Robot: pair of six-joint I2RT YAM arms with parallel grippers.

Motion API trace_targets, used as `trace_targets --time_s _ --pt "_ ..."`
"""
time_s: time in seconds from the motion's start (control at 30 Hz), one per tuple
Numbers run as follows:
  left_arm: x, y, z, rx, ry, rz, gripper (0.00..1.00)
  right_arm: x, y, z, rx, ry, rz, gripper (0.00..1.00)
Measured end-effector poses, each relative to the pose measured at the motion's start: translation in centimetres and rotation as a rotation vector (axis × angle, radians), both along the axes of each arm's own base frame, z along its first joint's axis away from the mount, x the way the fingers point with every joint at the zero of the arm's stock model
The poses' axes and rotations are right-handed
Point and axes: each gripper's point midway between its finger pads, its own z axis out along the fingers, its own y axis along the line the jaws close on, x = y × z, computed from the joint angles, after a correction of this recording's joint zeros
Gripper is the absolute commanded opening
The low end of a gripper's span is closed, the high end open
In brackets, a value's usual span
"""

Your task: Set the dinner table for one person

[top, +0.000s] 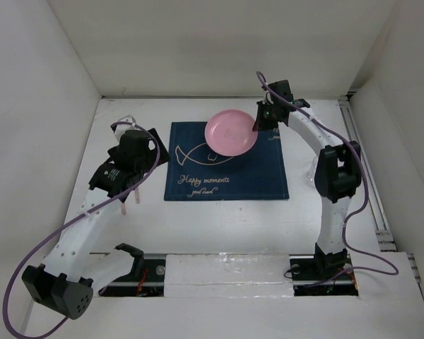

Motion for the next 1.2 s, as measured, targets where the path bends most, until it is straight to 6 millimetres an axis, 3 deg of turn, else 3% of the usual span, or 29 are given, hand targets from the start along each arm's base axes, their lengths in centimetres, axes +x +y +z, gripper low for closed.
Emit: trace_targets --time_s 0.1,0.27,0.7,1.07,1.2 --pt "-0.1 0.0 -0.4 0.01 0.011 -0.007 1.0 -1.8 0.8 -2.5 -0.001 0.057 0.059 0.0" --pt "-0.2 0.1 -0.6 0.02 0.015 -0.013 1.0 -4.0 0.5 -5.8 -0.018 0.142 0.104 0.0" --pt "-0.3 0.2 -1.0 0.032 0.024 -0.019 1.0 -5.6 2.9 -7.2 0.038 0.155 0.212 0.0" --pt "-0.3 0.1 -0.7 0.027 0.012 -0.028 1.0 -5.3 3.3 -10.0 0.048 0.196 0.22 0.0" --pt "-0.4 0.0 -0.5 0.023 0.006 -0.037 1.0 -5.0 3.6 -10.0 0.057 0.193 0.222 0.0"
